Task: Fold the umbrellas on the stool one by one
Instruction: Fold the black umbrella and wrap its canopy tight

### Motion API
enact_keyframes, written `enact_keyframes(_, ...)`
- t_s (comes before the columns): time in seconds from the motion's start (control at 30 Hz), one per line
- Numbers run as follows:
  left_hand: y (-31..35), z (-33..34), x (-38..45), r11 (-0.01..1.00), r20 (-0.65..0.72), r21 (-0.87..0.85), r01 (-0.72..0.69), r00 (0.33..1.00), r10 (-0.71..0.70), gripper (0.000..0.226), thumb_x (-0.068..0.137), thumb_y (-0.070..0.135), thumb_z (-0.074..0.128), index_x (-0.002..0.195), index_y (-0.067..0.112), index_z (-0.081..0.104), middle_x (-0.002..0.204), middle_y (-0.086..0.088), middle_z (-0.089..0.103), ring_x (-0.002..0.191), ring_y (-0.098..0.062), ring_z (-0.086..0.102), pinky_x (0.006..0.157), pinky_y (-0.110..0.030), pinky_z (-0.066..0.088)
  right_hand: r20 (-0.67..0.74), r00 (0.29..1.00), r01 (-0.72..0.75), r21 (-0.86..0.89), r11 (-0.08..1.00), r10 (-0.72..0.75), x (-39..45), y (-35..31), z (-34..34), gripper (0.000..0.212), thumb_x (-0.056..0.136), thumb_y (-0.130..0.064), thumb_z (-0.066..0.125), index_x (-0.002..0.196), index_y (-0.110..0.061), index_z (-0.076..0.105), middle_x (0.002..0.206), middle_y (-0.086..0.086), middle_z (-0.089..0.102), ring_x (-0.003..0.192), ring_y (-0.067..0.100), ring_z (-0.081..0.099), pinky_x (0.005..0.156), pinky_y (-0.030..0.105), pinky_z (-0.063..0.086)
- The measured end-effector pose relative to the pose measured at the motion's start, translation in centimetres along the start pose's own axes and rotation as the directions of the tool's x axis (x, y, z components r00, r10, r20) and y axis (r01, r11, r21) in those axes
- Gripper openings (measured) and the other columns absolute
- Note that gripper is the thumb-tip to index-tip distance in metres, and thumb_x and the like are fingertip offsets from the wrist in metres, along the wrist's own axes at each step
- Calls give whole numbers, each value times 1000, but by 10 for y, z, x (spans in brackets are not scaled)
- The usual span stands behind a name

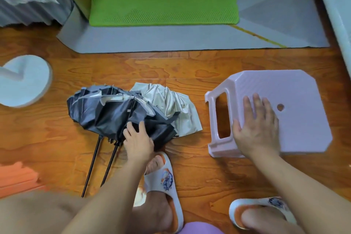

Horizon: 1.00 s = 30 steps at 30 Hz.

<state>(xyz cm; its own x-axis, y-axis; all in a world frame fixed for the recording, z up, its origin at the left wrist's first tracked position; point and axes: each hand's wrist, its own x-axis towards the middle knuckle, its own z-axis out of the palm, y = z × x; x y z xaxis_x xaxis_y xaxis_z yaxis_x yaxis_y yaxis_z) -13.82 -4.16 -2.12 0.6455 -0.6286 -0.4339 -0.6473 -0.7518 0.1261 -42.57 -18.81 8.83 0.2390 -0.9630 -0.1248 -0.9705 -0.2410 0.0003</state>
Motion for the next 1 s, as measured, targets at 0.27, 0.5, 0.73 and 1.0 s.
enact_keyframes(0.27, -44, -3, 9, 904, -61, -302, 303, 940, -336, 30, 86, 11, 53, 115, 8, 53, 137, -16, 36, 117, -37, 41, 97, -45, 40, -34, 999, -10, -27, 1000, 9, 1, -1, 5, 69, 99, -43, 42, 159, -18, 20, 168, 11, 15, 154, 34, 13, 120, 56, 25)
enact_keyframes(0.5, -108, 37, 21, 926, 396, 58, 373, 843, -364, 63, 86, 27, 40, 148, 15, 47, 157, -22, 31, 145, -39, 24, 119, -49, 24, -34, 999, -4, -48, 999, 3, 2, -1, 9, 71, 99, -43, 46, 160, -17, 19, 168, 11, 15, 154, 34, 12, 122, 54, 20)
enact_keyframes(0.73, -128, 50, 27, 888, 353, 16, 459, 829, -434, 44, 97, 21, 56, 132, -5, 59, 136, -27, 55, 125, -45, 53, 104, -48, 47, -47, 999, -20, -54, 998, 18, 1, -2, 11, 70, 100, -42, 45, 160, -17, 19, 168, 11, 15, 154, 34, 13, 122, 55, 20)
enact_keyframes(1.0, -109, -45, 12, 956, -224, 29, 292, 934, -278, 21, 86, 0, 65, 100, 12, 54, 107, -16, 63, 103, -38, 60, 88, -46, 42, 7, 1000, 16, -42, 999, -16, 1, -1, 5, 73, 101, -45, 40, 161, -18, 9, 170, 10, 5, 156, 32, 4, 125, 51, 10)
